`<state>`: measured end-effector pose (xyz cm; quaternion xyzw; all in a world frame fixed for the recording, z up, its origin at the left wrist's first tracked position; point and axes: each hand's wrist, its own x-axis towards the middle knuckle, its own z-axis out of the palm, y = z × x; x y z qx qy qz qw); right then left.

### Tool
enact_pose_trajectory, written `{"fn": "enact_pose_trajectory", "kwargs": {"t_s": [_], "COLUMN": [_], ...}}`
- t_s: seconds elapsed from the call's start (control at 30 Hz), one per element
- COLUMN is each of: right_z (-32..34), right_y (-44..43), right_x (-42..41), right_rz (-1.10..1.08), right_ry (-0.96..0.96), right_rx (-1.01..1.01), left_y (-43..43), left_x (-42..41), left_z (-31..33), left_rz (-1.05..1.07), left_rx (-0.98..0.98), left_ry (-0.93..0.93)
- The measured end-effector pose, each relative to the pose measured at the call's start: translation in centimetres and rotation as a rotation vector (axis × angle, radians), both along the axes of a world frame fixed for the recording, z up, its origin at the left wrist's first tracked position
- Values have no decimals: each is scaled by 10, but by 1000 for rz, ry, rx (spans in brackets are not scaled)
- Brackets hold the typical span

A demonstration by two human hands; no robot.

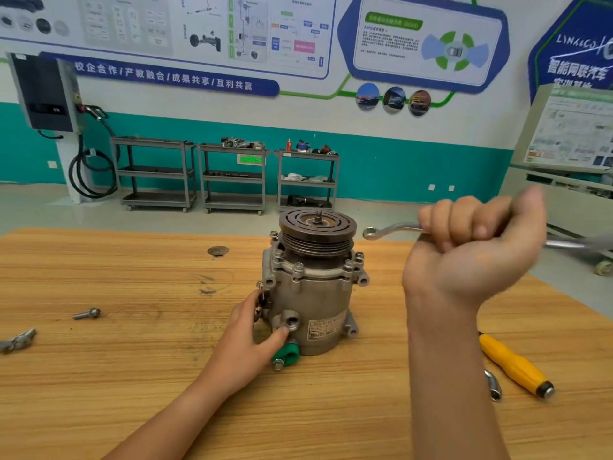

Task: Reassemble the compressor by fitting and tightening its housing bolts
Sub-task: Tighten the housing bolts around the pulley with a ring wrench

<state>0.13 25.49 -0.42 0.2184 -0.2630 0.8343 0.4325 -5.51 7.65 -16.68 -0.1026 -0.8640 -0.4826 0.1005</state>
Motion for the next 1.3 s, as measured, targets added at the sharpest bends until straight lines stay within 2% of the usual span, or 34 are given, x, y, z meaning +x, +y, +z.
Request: {"fn": "enact_pose_trajectory", "kwargs": {"t_s": [0.17, 0.23, 0.33, 0.53, 0.63, 0.73, 0.83, 0.9, 1.0, 1.1, 1.17, 1.23, 1.27, 1.3], "right_z": [-4, -13, -23, -29, -33, -40, -58, -72, -86, -86, -80, -74, -71, -65], "right_y": [36, 40, 39, 47, 47, 41, 19, -10, -50, -77, -88, -91, -88, -82], "right_x": [-38, -54, -69, -84, -80, -59, -28, -14, -14, -29, -38, -37, -32, -25], "right_rz": [330, 411, 497, 607, 628, 492, 209, -67, -544, -904, -1029, -1118, -1077, -932], "right_ry": [-390, -475, -512, -566, -543, -476, -336, -237, -57, -23, -80, -84, -80, -88], "right_rx": [-193, -266, -327, -237, -276, -302, -157, 56, 540, 861, 976, 995, 939, 820], "left_y": [0, 0, -1, -1, 0, -1, -1, -1, -1, -1, -2, -2, -2, -2], "left_x": [-1, 0, 0, 1, 1, -1, -1, -1, 1, 0, 1, 1, 2, 2], "left_z": [0, 1, 0, 1, 1, -1, -2, -2, 1, 5, 5, 3, 2, 2], "left_rz": [-1, 1, 0, 4, 7, 6, -2, 3, -10, -75, -77, -55, -45, -36], "left_rx": [-3, -7, -6, -6, -3, -12, -7, -10, 0, 14, 5, 14, 32, 41], "left_ry": [3, 3, 6, 16, 20, 16, 17, 16, 16, 28, 38, 52, 56, 49]}}
